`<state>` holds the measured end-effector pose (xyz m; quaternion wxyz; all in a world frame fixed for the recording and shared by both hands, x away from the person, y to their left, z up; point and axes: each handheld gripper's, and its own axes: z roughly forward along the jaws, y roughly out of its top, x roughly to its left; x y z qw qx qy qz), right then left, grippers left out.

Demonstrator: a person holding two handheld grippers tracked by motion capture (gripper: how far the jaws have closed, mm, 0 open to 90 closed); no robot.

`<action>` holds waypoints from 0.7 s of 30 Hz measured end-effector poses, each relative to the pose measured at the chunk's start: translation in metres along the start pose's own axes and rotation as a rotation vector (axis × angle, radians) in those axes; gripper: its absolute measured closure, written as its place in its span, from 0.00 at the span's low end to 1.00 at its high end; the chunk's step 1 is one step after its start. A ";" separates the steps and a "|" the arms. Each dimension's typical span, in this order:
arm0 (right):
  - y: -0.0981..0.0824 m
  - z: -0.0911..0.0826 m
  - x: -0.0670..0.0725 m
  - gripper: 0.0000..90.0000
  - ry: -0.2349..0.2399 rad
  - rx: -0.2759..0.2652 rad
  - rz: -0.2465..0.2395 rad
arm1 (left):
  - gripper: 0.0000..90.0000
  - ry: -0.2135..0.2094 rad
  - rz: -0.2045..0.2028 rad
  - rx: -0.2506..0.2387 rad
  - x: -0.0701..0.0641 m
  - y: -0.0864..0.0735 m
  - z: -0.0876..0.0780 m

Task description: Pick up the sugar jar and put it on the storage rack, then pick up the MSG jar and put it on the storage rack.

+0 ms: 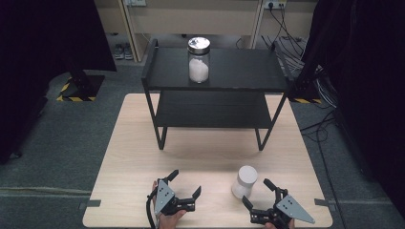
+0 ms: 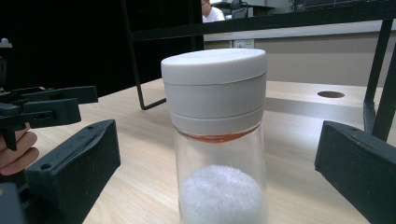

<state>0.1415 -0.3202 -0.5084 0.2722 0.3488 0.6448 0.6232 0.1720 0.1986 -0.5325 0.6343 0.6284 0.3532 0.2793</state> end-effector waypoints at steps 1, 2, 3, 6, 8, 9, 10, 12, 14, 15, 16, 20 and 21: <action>0.000 0.000 0.000 0.00 0.000 -0.001 -0.001 | 0.00 0.000 0.000 -0.001 0.000 0.000 0.000; 0.000 0.000 0.000 0.00 0.000 -0.002 -0.002 | 0.00 0.001 0.000 -0.001 0.000 0.000 0.000; 0.000 0.000 0.000 0.00 -0.001 -0.002 0.000 | 0.00 0.001 0.000 -0.001 0.000 0.000 0.000; 0.000 0.000 0.000 0.00 -0.001 -0.002 0.000 | 0.00 0.002 0.000 -0.001 0.000 0.000 0.000; 0.000 0.000 0.000 0.00 -0.002 -0.001 0.000 | 0.00 0.002 0.000 -0.001 0.000 0.000 0.000; 0.000 0.000 0.000 0.00 -0.003 -0.001 0.000 | 0.00 0.002 0.001 -0.001 0.000 0.000 0.000; 0.000 0.000 0.000 0.00 -0.003 -0.002 -0.001 | 0.00 0.003 0.001 -0.001 -0.001 0.000 0.000; 0.000 0.000 0.000 0.00 -0.006 -0.003 -0.003 | 0.00 0.002 -0.001 -0.002 0.000 0.000 0.000; -0.001 0.000 0.000 0.00 -0.011 -0.004 -0.006 | 0.00 0.002 -0.002 -0.004 0.000 -0.001 0.000; -0.001 0.000 0.000 0.00 -0.015 -0.003 -0.006 | 0.00 0.002 -0.002 -0.004 0.000 -0.001 0.000; -0.001 0.000 0.000 0.00 -0.016 -0.003 -0.004 | 0.00 0.002 -0.001 -0.005 0.000 -0.001 0.000; -0.001 0.001 0.000 0.00 -0.021 -0.003 -0.006 | 0.00 0.002 0.001 -0.005 -0.001 -0.001 -0.001; -0.001 0.001 0.000 0.00 -0.023 -0.003 -0.008 | 0.00 0.002 0.004 -0.006 -0.001 -0.001 -0.001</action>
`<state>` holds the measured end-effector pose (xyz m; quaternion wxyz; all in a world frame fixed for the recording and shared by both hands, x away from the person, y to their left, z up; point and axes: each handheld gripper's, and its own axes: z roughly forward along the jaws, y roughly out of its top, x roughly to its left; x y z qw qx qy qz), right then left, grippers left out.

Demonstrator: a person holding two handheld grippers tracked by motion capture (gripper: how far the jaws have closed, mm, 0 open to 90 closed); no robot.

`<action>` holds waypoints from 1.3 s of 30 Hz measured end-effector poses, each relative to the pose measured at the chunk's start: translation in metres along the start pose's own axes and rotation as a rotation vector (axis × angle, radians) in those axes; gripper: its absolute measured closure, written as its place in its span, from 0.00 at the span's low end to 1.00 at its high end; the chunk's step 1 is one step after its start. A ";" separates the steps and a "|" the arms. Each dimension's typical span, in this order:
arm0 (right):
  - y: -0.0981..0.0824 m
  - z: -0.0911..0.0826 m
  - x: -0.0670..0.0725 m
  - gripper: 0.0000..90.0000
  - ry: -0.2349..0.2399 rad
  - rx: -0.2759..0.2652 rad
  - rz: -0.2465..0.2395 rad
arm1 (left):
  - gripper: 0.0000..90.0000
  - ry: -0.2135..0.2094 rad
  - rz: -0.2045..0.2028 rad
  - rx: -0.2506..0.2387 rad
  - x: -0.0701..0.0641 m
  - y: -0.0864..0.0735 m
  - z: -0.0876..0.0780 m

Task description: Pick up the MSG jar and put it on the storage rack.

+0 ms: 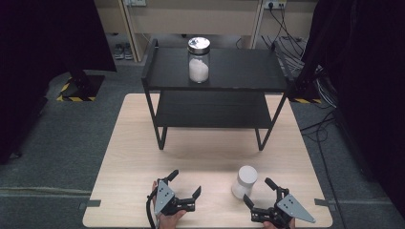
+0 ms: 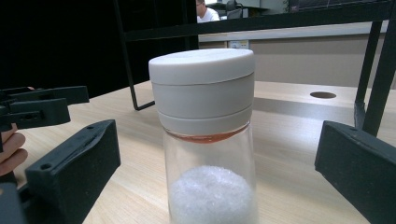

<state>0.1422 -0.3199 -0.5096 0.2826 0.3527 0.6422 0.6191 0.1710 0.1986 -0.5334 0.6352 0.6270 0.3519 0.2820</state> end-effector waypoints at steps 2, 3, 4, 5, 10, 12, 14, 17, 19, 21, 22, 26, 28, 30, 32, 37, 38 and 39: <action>0.000 0.001 0.000 0.00 -0.004 -0.001 -0.006 | 0.00 0.000 0.000 0.001 0.000 0.000 0.000; 0.000 0.001 0.000 0.00 -0.004 -0.002 -0.007 | 0.00 -0.001 0.002 0.001 0.000 0.000 0.000; 0.000 0.001 0.000 0.00 -0.003 -0.003 -0.009 | 0.00 0.000 0.002 0.000 -0.001 0.000 0.000; -0.001 0.002 0.000 0.00 0.000 -0.003 -0.012 | 0.00 0.000 0.003 0.001 -0.001 0.000 0.000; 0.000 0.007 0.002 0.00 0.006 0.001 -0.032 | 0.00 -0.002 0.005 -0.001 -0.001 0.000 0.000; 0.000 0.010 0.002 0.00 0.007 0.004 -0.039 | 0.00 -0.002 0.007 0.001 -0.001 0.000 0.000; 0.000 0.012 0.002 0.00 0.008 0.007 -0.042 | 0.00 -0.002 0.008 0.001 -0.001 0.000 0.000; 0.000 0.015 0.001 0.01 0.015 0.006 -0.040 | 0.00 -0.001 0.008 0.001 -0.001 0.000 0.000; 0.001 0.018 0.001 0.01 0.016 0.012 -0.044 | 0.00 -0.002 0.009 0.001 -0.001 0.000 0.000; 0.001 0.020 0.000 0.01 0.017 0.015 -0.047 | 0.00 -0.003 0.010 0.001 -0.001 0.000 0.000; 0.001 0.021 0.000 0.02 0.018 0.017 -0.049 | 0.00 -0.002 0.011 0.001 -0.001 0.000 0.000; 0.001 0.024 -0.002 0.08 0.019 0.015 -0.056 | 0.00 -0.002 0.009 0.001 -0.001 0.000 0.000; 0.001 0.026 -0.003 0.11 0.014 0.020 -0.059 | 0.00 -0.001 0.010 0.002 -0.001 0.000 0.000; 0.000 0.027 -0.005 0.14 0.021 0.019 -0.050 | 0.00 -0.002 0.009 0.001 -0.001 0.000 0.000; 0.000 0.027 -0.006 0.16 0.021 0.018 -0.052 | 0.00 -0.002 0.008 0.000 -0.001 0.000 0.000; 0.001 0.030 -0.007 0.24 0.033 0.016 -0.067 | 0.00 0.001 0.008 -0.001 -0.001 0.000 0.000; 0.001 0.032 -0.007 0.26 0.035 0.018 -0.072 | 0.00 0.001 0.008 -0.001 -0.001 0.000 0.000; 0.002 0.033 -0.006 0.28 0.037 0.023 -0.072 | 0.00 0.001 0.008 -0.001 -0.001 0.000 0.000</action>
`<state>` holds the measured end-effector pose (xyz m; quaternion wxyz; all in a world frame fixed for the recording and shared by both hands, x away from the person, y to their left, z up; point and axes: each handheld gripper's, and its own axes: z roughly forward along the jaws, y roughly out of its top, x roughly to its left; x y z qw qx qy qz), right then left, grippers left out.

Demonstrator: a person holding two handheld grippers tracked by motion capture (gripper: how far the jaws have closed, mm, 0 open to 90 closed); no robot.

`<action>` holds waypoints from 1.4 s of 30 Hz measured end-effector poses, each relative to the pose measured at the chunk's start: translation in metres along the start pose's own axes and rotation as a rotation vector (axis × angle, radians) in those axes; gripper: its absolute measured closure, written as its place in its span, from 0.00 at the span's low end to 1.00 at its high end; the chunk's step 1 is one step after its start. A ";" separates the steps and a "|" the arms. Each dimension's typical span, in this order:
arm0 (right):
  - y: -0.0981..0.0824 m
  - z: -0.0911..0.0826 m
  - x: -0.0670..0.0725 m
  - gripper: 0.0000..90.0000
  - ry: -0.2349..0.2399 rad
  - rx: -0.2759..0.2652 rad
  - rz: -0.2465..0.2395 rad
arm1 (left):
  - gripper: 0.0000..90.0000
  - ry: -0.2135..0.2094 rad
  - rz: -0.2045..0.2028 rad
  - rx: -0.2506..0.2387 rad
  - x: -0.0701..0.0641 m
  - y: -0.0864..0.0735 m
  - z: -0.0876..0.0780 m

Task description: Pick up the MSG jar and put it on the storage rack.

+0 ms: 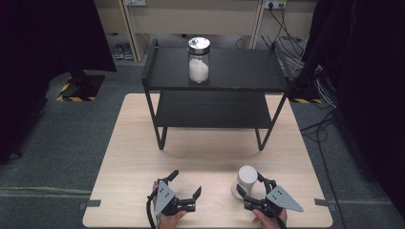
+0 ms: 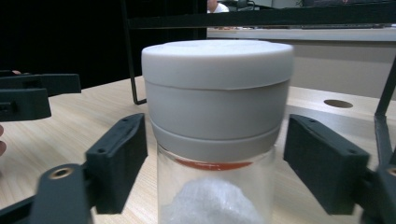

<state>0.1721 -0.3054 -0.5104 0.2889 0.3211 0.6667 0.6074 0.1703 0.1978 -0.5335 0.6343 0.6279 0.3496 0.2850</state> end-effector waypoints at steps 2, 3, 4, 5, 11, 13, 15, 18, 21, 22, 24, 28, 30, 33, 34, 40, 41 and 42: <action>0.000 0.002 0.000 0.31 0.003 0.001 -0.005 | 0.00 0.001 0.001 0.000 0.000 0.000 0.000; 0.001 0.003 0.000 0.33 0.004 0.003 -0.006 | 0.00 0.000 0.000 0.000 0.000 0.000 0.000; 0.001 0.004 0.001 0.35 -0.001 0.008 -0.012 | 0.00 0.000 0.000 0.000 0.000 0.000 0.000; 0.002 0.004 0.001 0.37 -0.001 0.012 -0.010 | 0.00 0.000 -0.001 -0.001 0.000 0.000 0.000; 0.004 0.006 0.000 0.38 0.000 0.024 -0.014 | 0.00 0.002 0.001 0.001 0.000 0.000 0.000; 0.005 0.006 0.000 0.38 0.000 0.026 -0.018 | 0.00 0.002 0.001 0.001 0.000 0.000 0.000; 0.006 0.006 0.000 0.39 0.001 0.026 -0.021 | 0.00 0.002 0.000 0.001 -0.001 0.000 0.000; 0.006 0.006 0.001 0.39 -0.004 0.026 -0.026 | 0.00 0.002 0.000 0.002 0.000 0.000 0.000; 0.007 0.006 0.003 0.39 -0.016 0.026 -0.025 | 0.00 0.001 -0.001 0.000 0.000 0.000 0.000; 0.007 0.006 0.004 0.39 -0.019 0.026 -0.023 | 0.00 0.001 -0.001 -0.001 0.000 0.000 0.000; 0.007 0.004 0.003 0.39 -0.029 0.023 -0.025 | 0.00 0.001 -0.002 -0.001 0.000 0.000 0.000; 0.011 0.000 0.002 0.39 -0.035 0.004 -0.020 | 0.00 0.001 -0.002 -0.001 0.000 0.000 0.000; 0.014 -0.001 0.003 0.39 -0.039 0.001 -0.029 | 0.00 0.001 -0.001 -0.001 0.000 0.000 0.000; 0.019 -0.003 0.001 0.39 -0.029 0.005 -0.026 | 0.00 0.001 -0.001 -0.002 0.000 0.000 0.000; 0.020 -0.003 0.001 0.39 -0.026 0.006 -0.027 | 0.00 0.001 -0.002 -0.002 0.000 0.000 0.000; 0.030 -0.005 0.003 0.40 -0.017 0.009 -0.047 | 0.00 0.001 -0.001 -0.002 0.000 0.000 0.000; 0.031 -0.005 0.002 0.40 -0.011 0.006 -0.044 | 0.00 0.001 -0.002 -0.003 0.000 0.000 0.000; 0.033 -0.005 0.002 0.40 -0.008 0.004 -0.042 | 0.00 0.001 -0.005 -0.004 0.000 -0.001 0.000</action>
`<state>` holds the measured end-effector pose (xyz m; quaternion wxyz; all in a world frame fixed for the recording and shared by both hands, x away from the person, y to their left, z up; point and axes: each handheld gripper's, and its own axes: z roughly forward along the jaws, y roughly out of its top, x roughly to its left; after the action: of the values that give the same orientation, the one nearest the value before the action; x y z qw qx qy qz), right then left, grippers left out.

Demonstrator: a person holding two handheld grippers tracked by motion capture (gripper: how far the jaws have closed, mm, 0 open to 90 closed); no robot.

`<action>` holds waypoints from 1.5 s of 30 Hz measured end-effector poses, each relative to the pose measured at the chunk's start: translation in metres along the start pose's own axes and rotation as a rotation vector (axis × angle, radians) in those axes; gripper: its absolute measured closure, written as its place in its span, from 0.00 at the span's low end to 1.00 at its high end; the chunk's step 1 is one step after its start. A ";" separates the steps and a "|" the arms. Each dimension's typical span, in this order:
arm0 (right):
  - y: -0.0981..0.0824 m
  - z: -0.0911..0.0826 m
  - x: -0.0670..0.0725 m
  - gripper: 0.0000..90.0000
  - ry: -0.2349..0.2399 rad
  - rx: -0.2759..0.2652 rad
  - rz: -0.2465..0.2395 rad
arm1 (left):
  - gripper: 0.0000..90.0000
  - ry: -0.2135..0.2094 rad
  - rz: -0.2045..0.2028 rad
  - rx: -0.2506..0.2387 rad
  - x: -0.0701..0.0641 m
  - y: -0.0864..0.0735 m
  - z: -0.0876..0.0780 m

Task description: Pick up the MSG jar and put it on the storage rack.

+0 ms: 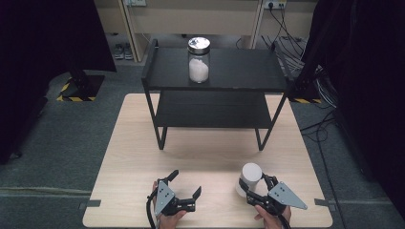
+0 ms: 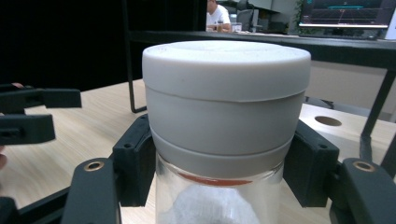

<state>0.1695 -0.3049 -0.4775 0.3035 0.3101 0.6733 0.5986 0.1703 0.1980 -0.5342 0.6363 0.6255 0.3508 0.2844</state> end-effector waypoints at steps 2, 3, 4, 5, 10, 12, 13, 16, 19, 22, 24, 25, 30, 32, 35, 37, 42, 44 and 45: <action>0.002 0.000 0.000 0.39 0.003 -0.001 0.003 | 0.00 -0.001 -0.001 -0.001 0.000 0.000 0.000; 0.004 0.000 0.000 0.40 0.007 -0.001 0.000 | 0.00 -0.001 -0.001 -0.001 0.000 0.000 0.000; 0.005 0.000 0.000 0.39 0.007 -0.001 -0.001 | 0.00 -0.002 -0.001 0.000 0.000 0.000 0.000; 0.007 0.000 0.000 0.39 0.009 -0.002 -0.001 | 0.00 -0.003 0.002 0.001 0.000 0.000 0.000; 0.014 0.001 0.000 0.39 0.017 -0.007 -0.006 | 0.00 -0.004 0.000 0.000 0.001 0.000 0.000; 0.017 0.002 -0.001 0.39 0.020 -0.009 -0.007 | 0.00 -0.004 0.000 0.001 0.001 0.000 0.000; 0.020 0.003 -0.001 0.40 0.018 -0.010 -0.008 | 0.00 -0.004 0.002 0.002 0.000 0.000 0.000; 0.028 0.005 -0.002 0.39 0.023 -0.011 -0.015 | 0.00 -0.005 0.001 0.002 0.001 0.000 0.000; 0.040 0.007 -0.006 0.39 0.035 -0.010 -0.020 | 0.00 -0.006 0.000 0.002 0.001 0.000 0.000; 0.054 0.010 -0.011 0.39 0.056 0.002 -0.026 | 0.00 -0.007 0.000 0.002 0.001 0.000 0.000; 0.062 0.013 -0.014 0.39 0.069 0.001 -0.027 | 0.00 -0.007 0.000 0.002 0.001 0.000 0.000; 0.065 0.015 -0.015 0.39 0.074 0.000 -0.020 | 0.00 -0.007 0.000 0.002 0.001 0.000 0.000; 0.082 0.024 -0.022 0.39 0.098 -0.005 -0.007 | 0.00 -0.007 0.001 0.003 0.001 0.000 0.000; 0.089 0.027 -0.024 0.39 0.102 -0.005 -0.014 | 0.00 -0.007 0.000 0.003 0.001 0.000 0.000; 0.101 0.032 -0.028 0.39 0.105 -0.006 -0.013 | 0.00 -0.007 -0.002 0.002 0.001 0.000 0.000; 0.110 0.035 -0.030 0.39 0.107 -0.007 -0.014 | 0.00 -0.007 -0.002 0.002 0.001 0.000 0.000; 0.133 0.041 -0.031 0.39 0.107 -0.015 -0.029 | 0.00 -0.008 -0.002 0.005 0.002 0.001 0.000; 0.144 0.044 -0.032 0.39 0.110 -0.011 -0.037 | 0.00 -0.007 -0.007 0.002 0.002 0.000 0.000; 0.149 0.046 -0.032 0.39 0.113 -0.008 -0.044 | 0.00 -0.007 -0.012 0.001 0.002 0.000 0.000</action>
<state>0.2331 -0.2880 -0.3324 0.2791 0.2597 0.6936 0.6112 0.1717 0.1994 -0.5344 0.6389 0.6247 0.3523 0.2782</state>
